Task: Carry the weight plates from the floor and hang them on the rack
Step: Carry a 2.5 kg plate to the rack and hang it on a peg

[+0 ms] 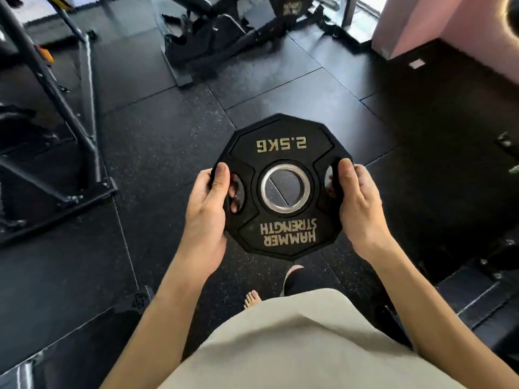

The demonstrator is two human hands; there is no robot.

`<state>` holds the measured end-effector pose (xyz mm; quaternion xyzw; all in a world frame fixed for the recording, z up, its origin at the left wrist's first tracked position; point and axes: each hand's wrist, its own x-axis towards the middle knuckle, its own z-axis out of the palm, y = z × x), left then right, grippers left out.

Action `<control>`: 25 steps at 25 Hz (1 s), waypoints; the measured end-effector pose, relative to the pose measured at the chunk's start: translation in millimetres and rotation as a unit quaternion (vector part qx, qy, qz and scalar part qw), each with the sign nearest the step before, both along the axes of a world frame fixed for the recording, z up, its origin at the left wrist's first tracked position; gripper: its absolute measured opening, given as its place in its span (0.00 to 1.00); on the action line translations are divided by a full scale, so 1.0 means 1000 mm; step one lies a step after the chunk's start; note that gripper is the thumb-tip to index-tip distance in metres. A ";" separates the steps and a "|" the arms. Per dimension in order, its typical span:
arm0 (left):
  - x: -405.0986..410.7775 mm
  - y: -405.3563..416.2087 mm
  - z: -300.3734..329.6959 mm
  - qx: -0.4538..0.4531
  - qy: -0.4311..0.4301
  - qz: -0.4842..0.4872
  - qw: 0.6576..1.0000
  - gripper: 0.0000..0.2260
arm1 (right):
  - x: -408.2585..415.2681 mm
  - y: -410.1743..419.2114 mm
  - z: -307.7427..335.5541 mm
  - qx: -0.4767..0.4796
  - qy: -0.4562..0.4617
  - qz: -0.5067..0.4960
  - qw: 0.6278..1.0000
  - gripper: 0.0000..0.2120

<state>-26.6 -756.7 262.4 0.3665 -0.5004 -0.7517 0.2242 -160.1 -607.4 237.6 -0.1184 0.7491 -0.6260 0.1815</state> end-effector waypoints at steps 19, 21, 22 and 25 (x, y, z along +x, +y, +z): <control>-0.487 -0.230 0.007 -0.022 0.031 -0.229 0.973 0.11 | -0.411 -0.190 0.001 -0.025 -0.004 -0.209 0.978 0.15; -0.542 -0.250 0.002 -0.015 0.043 -0.254 0.966 0.11 | -0.459 -0.209 -0.003 -0.023 0.001 -0.229 0.973 0.16; -0.573 -0.263 -0.001 -0.016 0.052 -0.270 0.961 0.11 | -0.485 -0.221 -0.006 -0.021 0.008 -0.243 0.970 0.16; -0.671 -0.301 -0.001 -0.022 0.050 -0.312 0.948 0.10 | -0.565 -0.255 -0.010 -0.013 0.024 -0.292 0.956 0.17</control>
